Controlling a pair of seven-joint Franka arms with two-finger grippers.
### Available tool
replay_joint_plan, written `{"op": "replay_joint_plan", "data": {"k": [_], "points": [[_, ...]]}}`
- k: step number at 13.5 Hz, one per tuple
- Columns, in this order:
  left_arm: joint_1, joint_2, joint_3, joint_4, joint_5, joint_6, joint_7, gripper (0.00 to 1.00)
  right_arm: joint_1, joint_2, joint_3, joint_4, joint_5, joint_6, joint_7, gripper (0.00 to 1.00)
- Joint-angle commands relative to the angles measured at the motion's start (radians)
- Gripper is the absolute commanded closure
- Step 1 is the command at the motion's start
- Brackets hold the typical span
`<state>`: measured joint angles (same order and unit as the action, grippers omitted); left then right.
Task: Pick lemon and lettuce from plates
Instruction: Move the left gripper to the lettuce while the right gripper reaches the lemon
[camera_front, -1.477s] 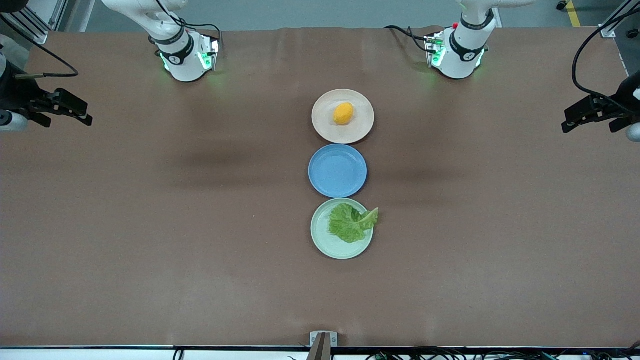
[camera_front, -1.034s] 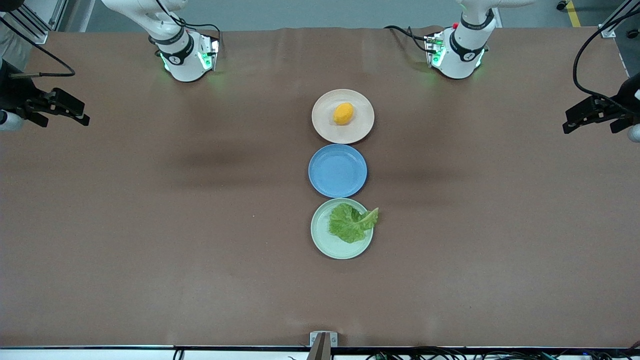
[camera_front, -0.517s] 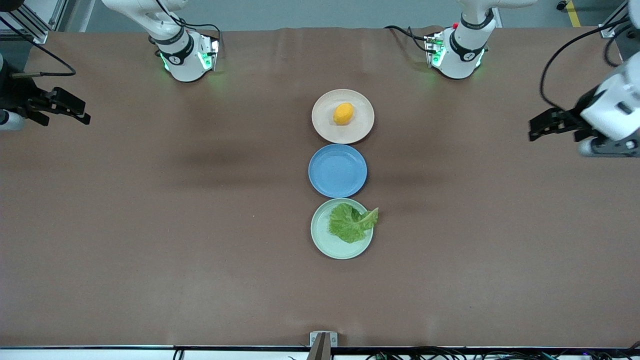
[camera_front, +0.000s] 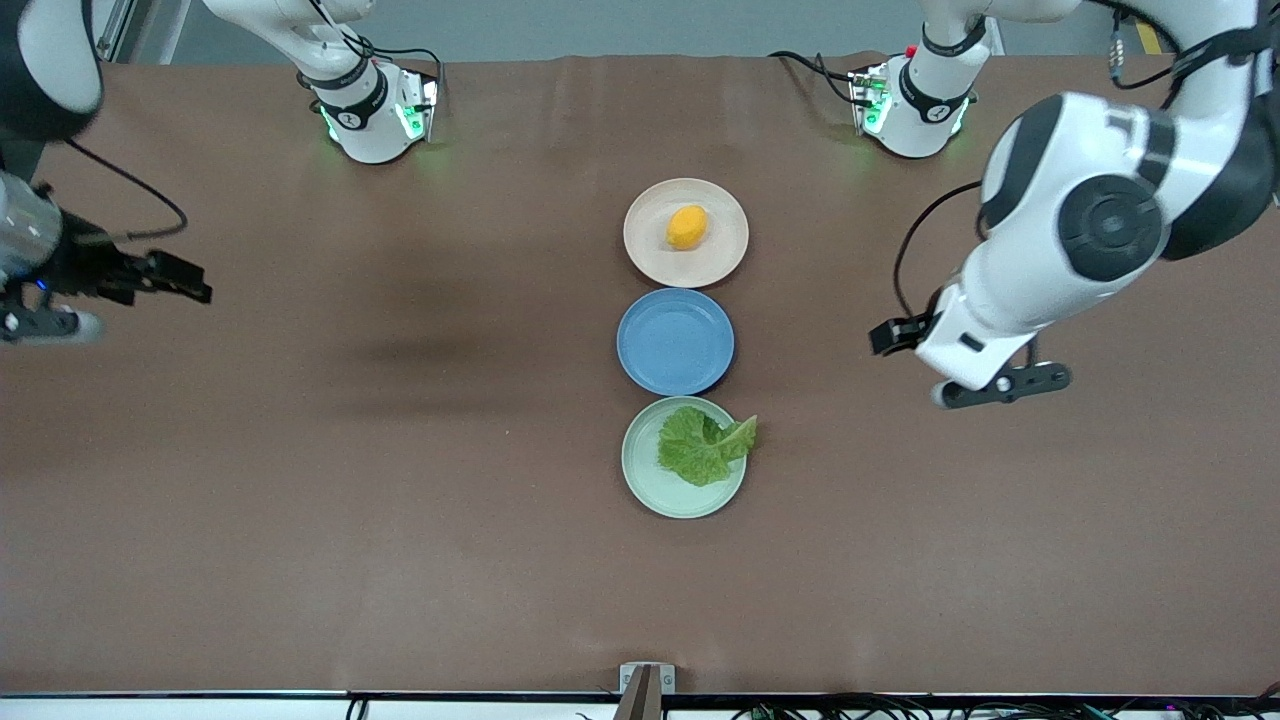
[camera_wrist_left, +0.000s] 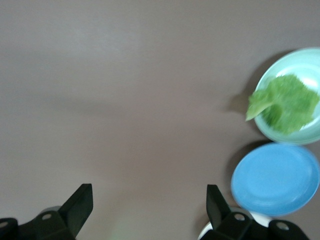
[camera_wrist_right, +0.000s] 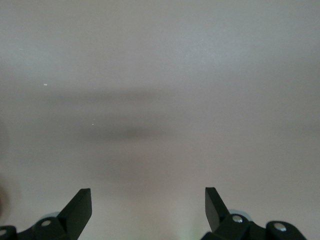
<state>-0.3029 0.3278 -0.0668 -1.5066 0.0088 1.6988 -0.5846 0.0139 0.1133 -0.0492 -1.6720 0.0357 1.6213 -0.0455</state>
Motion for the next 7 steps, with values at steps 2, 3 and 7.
{"op": "replay_joint_plan", "data": {"k": [2,3,7], "points": [[-0.093,0.124,0.002,0.04,-0.026,0.186,-0.295,0.0,0.076,0.036,0.026,0.04,0.061,-0.035,0.216,0.0],[-0.11,0.155,0.002,0.039,-0.055,0.255,-0.373,0.0,0.105,0.02,0.057,0.028,0.065,-0.035,0.352,0.0],[-0.189,0.299,0.004,0.04,-0.073,0.536,-0.513,0.0,0.228,-0.084,0.218,-0.093,0.079,0.041,0.822,0.0]]}}
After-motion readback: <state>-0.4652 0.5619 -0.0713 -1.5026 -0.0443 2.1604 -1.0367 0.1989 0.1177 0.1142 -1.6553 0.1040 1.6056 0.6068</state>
